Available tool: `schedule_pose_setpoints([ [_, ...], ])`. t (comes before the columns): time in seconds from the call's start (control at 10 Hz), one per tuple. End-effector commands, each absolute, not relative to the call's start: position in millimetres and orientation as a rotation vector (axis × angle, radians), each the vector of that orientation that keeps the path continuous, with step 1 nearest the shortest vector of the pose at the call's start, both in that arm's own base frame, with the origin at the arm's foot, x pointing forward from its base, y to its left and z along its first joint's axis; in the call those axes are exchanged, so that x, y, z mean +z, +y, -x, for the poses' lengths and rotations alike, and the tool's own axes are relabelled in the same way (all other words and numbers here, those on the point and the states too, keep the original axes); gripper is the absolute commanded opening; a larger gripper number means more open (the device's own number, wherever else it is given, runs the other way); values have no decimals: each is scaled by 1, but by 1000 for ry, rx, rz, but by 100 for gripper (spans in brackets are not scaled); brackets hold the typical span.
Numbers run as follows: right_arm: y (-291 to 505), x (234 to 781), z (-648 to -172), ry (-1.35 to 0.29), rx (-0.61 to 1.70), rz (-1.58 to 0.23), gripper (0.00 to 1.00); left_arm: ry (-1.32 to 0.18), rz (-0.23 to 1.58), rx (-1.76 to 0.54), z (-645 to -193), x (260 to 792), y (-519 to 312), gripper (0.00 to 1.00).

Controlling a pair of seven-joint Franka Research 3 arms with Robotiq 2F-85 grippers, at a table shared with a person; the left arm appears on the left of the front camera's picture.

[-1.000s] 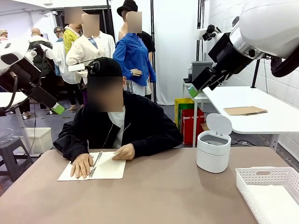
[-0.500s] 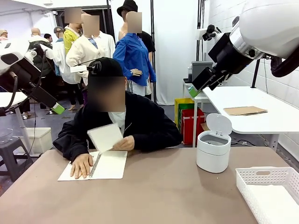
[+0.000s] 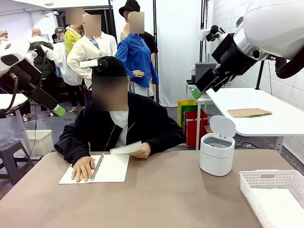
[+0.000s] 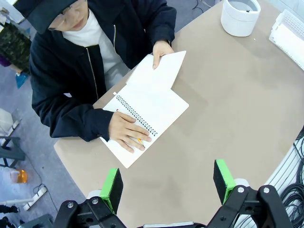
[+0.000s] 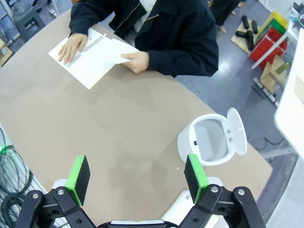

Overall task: Sort the paper based on its condition.
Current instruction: If a person hands you a paper, place it in the Organizing basket , and if it's crumpled, put it in the Trash can.

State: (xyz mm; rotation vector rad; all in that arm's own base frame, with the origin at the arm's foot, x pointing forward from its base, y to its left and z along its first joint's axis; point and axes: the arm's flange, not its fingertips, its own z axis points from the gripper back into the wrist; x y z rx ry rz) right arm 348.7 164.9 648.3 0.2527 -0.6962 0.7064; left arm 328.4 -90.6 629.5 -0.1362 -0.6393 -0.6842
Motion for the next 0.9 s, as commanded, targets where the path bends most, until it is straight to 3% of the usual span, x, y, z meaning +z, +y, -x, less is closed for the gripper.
schedule_pose_setpoints([
  [0.0, 165, 648, -349, -694, 707, -252, 100, -642, 133, -681, -328, 630, -90, 100],
  [0.8, 165, 648, -349, -694, 707, -252, 100, -642, 133, -681, -328, 630, -90, 100],
])
